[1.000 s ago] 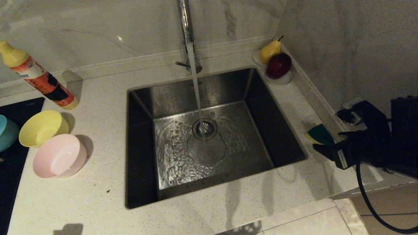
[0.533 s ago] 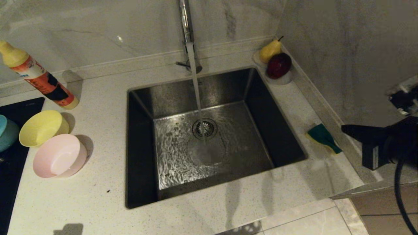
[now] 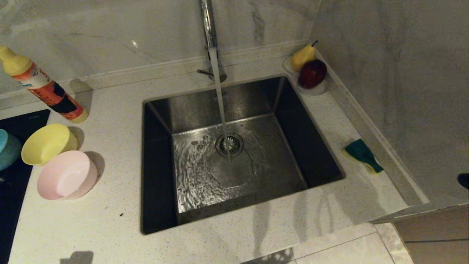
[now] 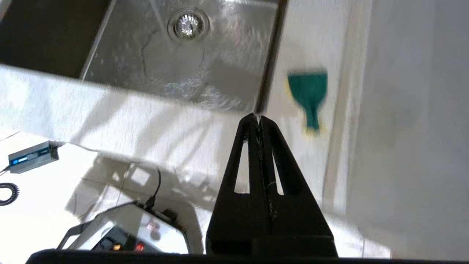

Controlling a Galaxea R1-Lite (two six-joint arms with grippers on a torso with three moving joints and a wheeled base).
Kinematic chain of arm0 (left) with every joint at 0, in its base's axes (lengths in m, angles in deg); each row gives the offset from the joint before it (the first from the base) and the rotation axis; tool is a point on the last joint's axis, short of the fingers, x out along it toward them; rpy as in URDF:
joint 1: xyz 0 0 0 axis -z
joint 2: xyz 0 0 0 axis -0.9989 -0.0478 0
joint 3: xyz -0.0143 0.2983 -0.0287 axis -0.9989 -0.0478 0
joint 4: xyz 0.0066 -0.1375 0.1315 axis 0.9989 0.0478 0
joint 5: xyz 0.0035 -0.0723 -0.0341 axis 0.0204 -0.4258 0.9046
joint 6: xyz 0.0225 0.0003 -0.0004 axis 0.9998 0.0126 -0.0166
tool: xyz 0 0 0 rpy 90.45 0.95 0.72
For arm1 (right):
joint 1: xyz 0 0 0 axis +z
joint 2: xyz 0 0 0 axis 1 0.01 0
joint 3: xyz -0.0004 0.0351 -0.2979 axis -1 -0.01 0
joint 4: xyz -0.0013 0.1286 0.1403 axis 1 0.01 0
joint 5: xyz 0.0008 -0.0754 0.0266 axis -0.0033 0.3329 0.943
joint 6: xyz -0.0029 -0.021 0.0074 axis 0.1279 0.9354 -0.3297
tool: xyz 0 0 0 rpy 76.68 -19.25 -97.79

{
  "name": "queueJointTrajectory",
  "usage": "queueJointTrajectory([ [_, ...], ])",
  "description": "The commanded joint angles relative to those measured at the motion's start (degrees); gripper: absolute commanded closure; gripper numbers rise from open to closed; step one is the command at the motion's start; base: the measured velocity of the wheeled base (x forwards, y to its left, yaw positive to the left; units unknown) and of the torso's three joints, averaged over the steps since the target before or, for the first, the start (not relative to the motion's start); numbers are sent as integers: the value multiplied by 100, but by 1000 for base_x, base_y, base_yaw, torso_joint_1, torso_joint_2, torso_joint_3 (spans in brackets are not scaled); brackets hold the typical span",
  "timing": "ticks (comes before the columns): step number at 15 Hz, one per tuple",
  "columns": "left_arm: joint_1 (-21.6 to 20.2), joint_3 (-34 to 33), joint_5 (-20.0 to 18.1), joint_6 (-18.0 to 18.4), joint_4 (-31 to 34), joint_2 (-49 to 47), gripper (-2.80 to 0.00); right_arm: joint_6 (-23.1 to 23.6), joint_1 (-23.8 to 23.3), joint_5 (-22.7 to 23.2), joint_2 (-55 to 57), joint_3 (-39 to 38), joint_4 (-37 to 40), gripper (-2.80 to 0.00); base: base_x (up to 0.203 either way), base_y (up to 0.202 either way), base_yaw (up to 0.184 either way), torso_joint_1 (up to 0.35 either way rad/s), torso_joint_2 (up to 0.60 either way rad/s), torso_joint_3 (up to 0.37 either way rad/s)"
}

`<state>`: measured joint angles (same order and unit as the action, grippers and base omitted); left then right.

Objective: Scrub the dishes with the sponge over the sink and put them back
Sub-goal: Turn off the faucet

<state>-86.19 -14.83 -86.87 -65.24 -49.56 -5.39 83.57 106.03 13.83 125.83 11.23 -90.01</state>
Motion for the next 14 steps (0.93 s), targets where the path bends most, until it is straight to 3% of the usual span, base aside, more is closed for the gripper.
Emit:
queueJointTrajectory([
  [1, 0, -167, 5, 0, -3, -1, 0, 4, -670, 325, -1314, -612, 194, 0, 0, 0, 0, 0, 0, 0],
  [3, -2, -167, 6, 0, -3, -1, 0, 44, -1100, 422, -2002, -1290, 244, 0, 0, 0, 0, 0, 0, 0],
  [7, -2, -167, 6, 0, -3, -1, 0, 60, -1492, 281, -3280, -2344, 297, 0, 0, 0, 0, 0, 0, 0],
  [10, 5, -167, 5, 0, -3, -1, 0, 71, -1627, -191, -4123, -3327, 258, 0, 0, 0, 0, 0, 0, 0],
  [14, 3, -167, 6, 0, -3, -1, 0, -422, -1652, -392, -4264, -3711, 39, 0, 0, 0, 0, 0, 0, 0],
])
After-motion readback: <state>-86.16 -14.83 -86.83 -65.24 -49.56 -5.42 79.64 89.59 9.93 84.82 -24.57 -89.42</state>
